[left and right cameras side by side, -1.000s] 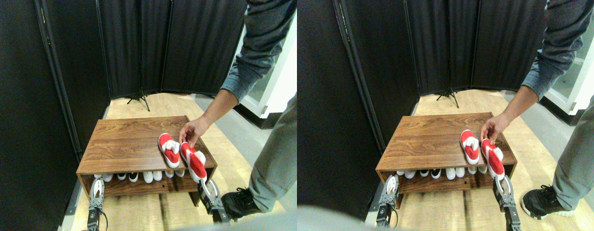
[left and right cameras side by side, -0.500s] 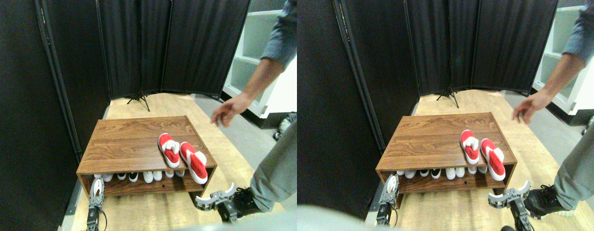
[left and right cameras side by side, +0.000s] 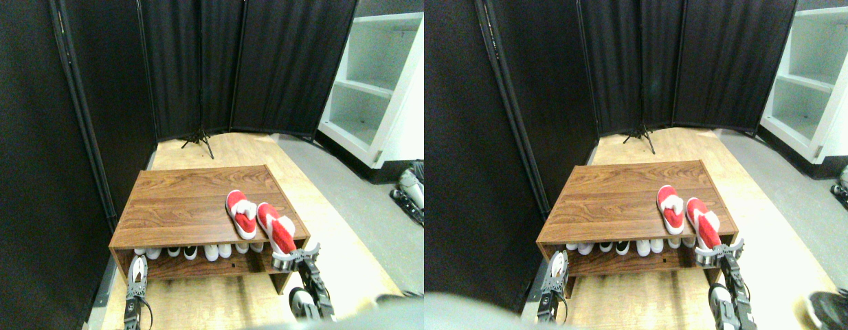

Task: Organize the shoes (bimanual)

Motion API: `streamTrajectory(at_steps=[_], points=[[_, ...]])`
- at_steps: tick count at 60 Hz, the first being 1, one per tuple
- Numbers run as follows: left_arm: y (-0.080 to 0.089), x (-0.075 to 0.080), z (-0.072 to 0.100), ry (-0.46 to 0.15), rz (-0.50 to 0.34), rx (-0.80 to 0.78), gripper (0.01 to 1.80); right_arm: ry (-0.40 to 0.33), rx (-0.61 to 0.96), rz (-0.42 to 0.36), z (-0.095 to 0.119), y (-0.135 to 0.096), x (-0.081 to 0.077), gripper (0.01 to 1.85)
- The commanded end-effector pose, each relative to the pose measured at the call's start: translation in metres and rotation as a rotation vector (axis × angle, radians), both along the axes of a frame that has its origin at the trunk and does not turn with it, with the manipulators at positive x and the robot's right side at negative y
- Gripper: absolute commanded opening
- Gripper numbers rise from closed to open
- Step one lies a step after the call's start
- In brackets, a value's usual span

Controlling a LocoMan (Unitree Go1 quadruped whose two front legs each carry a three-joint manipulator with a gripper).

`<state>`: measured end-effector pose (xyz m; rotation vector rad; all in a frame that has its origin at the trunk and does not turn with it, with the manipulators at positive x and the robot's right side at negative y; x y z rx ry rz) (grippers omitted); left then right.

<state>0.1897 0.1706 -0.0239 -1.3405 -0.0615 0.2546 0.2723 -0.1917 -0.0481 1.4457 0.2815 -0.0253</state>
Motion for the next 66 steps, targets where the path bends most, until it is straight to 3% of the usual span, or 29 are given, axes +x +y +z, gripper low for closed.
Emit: streamTrajectory(at_steps=[1,24,40,55,66], points=[[-0.001,0.0,0.013,-0.066,-0.007,-0.009,0.01,0.026,0.053,-0.008,-0.006,0.003,0.012,1.58],[-0.002,-0.005,0.016,-0.078,-0.019,0.041,0.01,0.074,0.143,-0.036,-0.019,0.008,0.039,1.55],[-0.003,-0.006,0.017,-0.082,-0.029,0.055,0.01,0.087,0.145,-0.043,-0.019,0.012,0.049,1.52],[-0.005,-0.008,0.016,-0.085,-0.028,0.053,0.01,0.092,0.136,-0.032,-0.018,0.012,0.05,1.49],[-0.005,-0.009,0.015,-0.09,-0.027,0.053,0.01,0.049,0.155,-0.01,-0.01,0.012,0.033,1.46]])
